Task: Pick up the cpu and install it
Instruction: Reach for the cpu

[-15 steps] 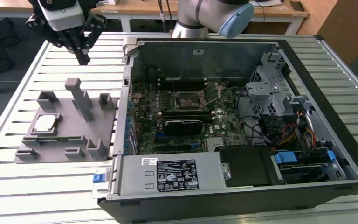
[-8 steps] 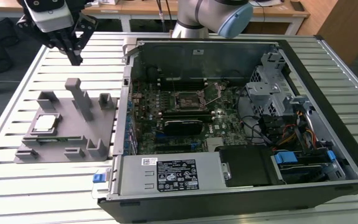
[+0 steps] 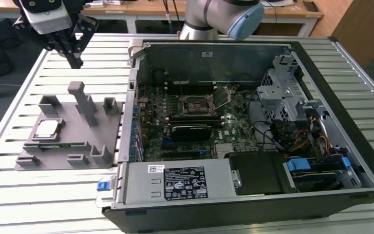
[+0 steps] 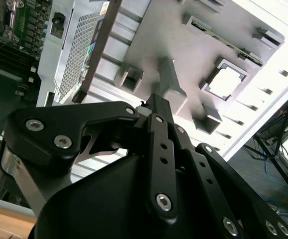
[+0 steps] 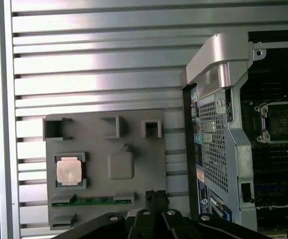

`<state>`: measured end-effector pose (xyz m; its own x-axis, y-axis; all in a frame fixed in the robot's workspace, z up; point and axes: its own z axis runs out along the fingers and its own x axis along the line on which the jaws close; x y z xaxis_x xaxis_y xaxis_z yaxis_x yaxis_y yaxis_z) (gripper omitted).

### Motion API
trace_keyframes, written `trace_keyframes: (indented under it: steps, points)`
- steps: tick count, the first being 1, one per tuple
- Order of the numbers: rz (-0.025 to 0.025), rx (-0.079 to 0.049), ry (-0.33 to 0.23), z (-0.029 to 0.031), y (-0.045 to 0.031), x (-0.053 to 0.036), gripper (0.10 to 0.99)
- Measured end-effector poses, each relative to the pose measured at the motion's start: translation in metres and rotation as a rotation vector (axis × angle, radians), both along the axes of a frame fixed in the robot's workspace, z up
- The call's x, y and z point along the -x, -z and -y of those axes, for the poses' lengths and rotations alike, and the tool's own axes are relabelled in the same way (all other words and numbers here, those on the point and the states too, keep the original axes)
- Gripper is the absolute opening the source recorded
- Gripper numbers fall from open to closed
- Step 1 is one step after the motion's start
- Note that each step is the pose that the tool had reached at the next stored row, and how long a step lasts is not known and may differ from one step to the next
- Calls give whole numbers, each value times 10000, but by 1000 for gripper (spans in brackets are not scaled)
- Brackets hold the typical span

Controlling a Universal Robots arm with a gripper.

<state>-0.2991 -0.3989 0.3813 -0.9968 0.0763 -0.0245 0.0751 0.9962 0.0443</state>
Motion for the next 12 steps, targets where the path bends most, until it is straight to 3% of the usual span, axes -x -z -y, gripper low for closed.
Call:
trace_keyframes:
  steps: [12]
  points:
    - [0,0,0,3,25,199,106]
